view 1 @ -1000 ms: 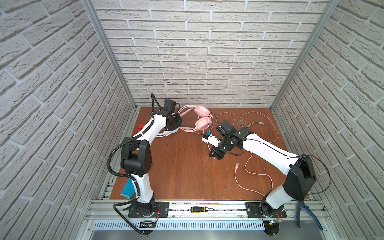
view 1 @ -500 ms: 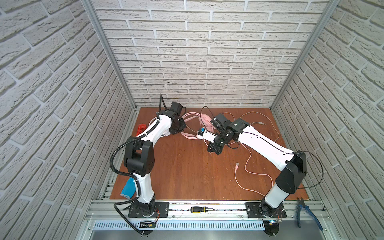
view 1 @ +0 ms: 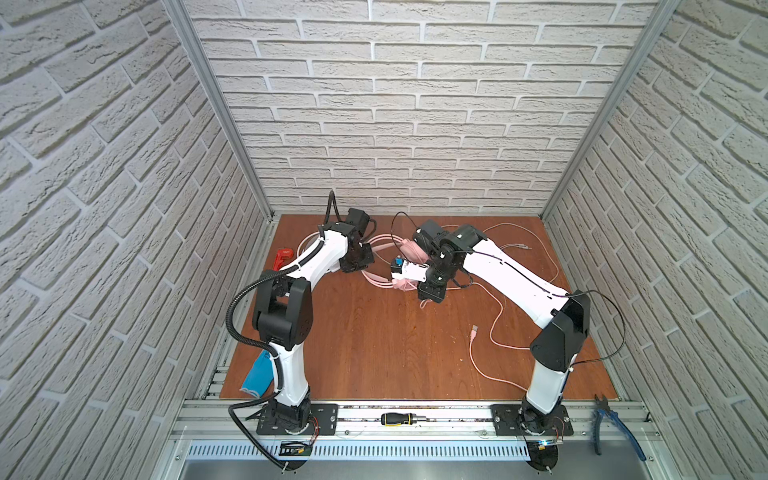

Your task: Wrap the headphones

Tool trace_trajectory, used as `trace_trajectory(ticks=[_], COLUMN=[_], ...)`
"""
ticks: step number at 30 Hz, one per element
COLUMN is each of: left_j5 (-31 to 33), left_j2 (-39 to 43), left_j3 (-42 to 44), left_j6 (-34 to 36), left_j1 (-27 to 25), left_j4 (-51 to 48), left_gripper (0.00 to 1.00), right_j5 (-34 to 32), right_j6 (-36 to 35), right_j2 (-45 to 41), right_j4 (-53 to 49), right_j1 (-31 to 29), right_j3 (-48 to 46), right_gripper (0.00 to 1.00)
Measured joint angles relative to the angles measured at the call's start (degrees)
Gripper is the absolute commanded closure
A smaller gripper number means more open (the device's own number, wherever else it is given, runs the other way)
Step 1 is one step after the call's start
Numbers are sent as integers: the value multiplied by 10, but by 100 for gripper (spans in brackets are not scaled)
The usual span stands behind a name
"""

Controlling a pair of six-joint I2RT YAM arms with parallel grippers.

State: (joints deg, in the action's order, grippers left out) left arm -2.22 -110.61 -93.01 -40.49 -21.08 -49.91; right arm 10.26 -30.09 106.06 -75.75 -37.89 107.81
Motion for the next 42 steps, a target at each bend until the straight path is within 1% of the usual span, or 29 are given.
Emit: trace_trajectory(ticks=[5, 16, 22, 27, 33, 42], left_j5=[8, 21, 16, 3, -10, -37], left_j2=[-13, -15, -15, -15, -15, -15], left_j3=[0, -4, -5, -5, -4, -4], left_j6=[18, 55, 88, 110, 138, 170], left_j1=[-9, -23, -31, -35, -42, -50], left_j4=[-22, -39, -41, -41, -42, -41], left_gripper=[100, 100, 100, 100, 100, 100], right_j5=[-45, -157, -191, -186, -141, -82], right_j6=[-21, -50, -64, -73, -63, -16], right_j2=[0, 15, 15, 16, 31, 67], right_j4=[-13, -23, -2, 18, 34, 52], right_j1=[-6, -7, -7, 3, 38, 77], right_j3=[26, 37, 37, 37, 48, 60], right_gripper=[95, 94, 94, 94, 94, 93])
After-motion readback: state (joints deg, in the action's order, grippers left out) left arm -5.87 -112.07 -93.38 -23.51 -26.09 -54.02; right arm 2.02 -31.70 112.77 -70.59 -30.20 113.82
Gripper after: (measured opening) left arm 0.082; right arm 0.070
